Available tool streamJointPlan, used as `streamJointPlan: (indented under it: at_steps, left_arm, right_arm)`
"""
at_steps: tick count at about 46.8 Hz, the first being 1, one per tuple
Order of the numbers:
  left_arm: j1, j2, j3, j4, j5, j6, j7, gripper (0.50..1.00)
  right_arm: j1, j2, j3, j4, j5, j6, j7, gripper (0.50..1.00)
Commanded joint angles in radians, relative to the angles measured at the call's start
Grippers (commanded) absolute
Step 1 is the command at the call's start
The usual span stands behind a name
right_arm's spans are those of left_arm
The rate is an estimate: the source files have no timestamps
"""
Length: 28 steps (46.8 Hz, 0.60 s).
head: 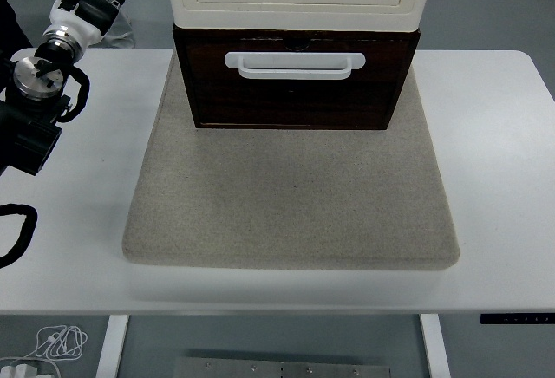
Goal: Open the drawer under the combination cabinet
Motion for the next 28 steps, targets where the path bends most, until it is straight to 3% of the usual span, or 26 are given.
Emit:
streamJointPlan:
  at_steps: [1, 10, 28]
  left_arm:
    - [0.0, 0.001, 0.0, 0.0, 0.0, 0.0, 0.0, 1.0]
    - [-0.002, 0.001, 0.0, 0.002, 0.0, 0.0, 0.002, 1.0]
    - [-0.021, 0.068, 0.0, 0.003, 0.008, -0.026, 0.002, 1.0]
  right_arm:
    - [0.0, 0.0, 0.0, 0.0, 0.0, 0.0, 0.0, 0.926]
    - [0.0, 0.0, 0.0, 0.0, 0.0, 0.0, 0.0, 0.926]
    - [0.0, 0.0, 0.0, 0.0, 0.0, 0.0, 0.0, 0.926]
